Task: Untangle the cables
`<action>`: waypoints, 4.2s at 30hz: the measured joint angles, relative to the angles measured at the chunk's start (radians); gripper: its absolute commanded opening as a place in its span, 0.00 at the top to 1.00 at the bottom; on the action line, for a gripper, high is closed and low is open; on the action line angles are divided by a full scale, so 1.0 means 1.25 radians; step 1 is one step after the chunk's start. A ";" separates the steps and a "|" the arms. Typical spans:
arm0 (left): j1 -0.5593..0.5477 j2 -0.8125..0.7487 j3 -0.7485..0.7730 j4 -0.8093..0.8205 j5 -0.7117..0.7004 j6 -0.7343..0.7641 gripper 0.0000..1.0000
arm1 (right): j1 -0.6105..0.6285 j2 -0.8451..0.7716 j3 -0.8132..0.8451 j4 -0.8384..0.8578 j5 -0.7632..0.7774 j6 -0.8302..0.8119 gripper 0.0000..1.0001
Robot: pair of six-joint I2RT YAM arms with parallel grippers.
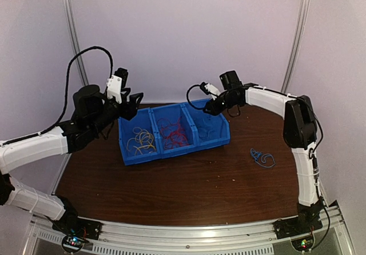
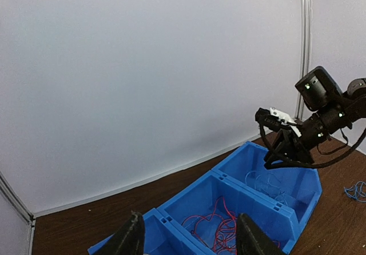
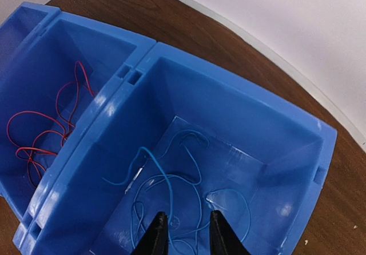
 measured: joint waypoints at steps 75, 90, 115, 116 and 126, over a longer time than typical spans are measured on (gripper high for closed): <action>-0.147 0.065 -0.021 0.061 0.278 0.032 0.41 | -0.018 -0.659 -0.627 -0.318 -0.184 -0.420 1.00; -0.299 0.276 -0.182 0.257 0.328 -0.142 0.51 | 0.107 -0.509 -0.725 -0.318 -0.286 -0.429 1.00; -0.349 0.710 -0.038 0.593 0.263 -0.034 0.67 | 0.107 -0.500 -0.776 -0.282 -0.342 -0.442 1.00; -0.349 0.717 -0.032 0.593 0.264 -0.031 0.68 | 0.107 -0.500 -0.776 -0.282 -0.344 -0.442 1.00; -0.349 0.758 -0.011 0.586 0.255 -0.005 0.66 | 0.107 -0.500 -0.776 -0.283 -0.359 -0.442 1.00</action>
